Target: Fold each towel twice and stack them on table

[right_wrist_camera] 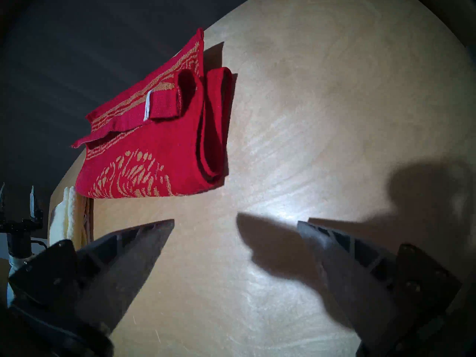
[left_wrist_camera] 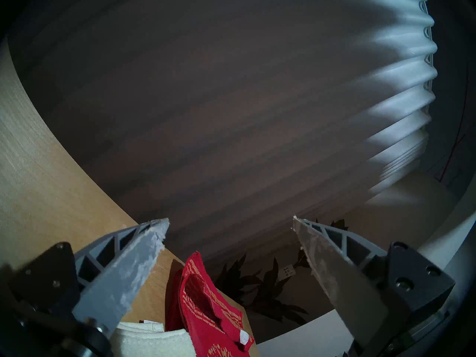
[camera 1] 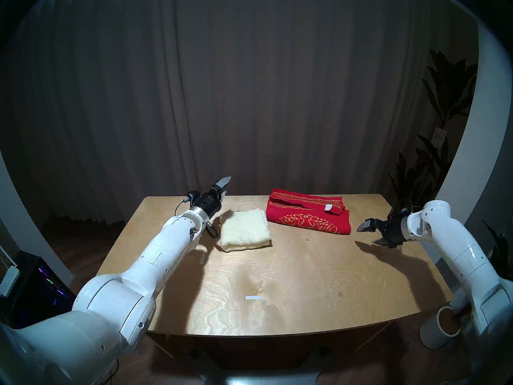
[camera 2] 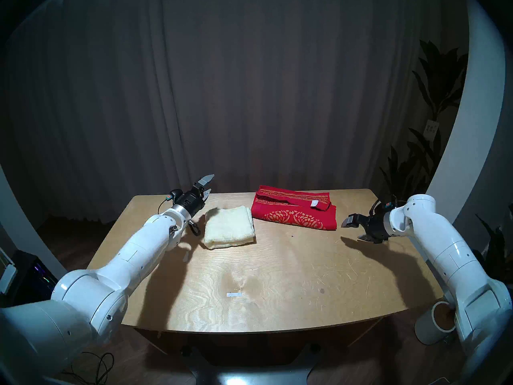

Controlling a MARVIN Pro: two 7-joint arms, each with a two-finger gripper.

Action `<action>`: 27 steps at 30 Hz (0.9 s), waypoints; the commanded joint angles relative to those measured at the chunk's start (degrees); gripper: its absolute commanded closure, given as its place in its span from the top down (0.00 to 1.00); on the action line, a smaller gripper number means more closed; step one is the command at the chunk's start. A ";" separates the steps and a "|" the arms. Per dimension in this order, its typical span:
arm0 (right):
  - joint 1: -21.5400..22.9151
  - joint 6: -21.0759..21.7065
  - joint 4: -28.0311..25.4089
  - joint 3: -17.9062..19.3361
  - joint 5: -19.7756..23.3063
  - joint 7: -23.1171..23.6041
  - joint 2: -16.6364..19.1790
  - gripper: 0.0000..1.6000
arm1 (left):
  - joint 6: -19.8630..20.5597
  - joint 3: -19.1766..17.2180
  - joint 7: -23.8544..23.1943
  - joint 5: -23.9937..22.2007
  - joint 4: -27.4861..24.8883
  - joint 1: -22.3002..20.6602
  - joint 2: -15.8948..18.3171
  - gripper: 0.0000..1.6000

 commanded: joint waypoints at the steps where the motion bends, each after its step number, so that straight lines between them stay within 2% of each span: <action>1: -2.30 -2.29 -2.33 1.99 2.19 -1.00 -0.95 1.00 | -0.20 0.13 0.15 0.43 -3.10 0.61 0.99 1.00; 11: -4.31 -6.37 -3.72 4.75 5.21 -3.04 -3.45 1.00 | -0.39 -0.01 1.07 1.28 -5.24 2.17 2.21 1.00; 27: -7.60 -16.10 -7.61 9.26 8.88 -10.01 -7.93 1.00 | -0.36 -0.62 4.69 2.73 -9.72 4.31 4.71 1.00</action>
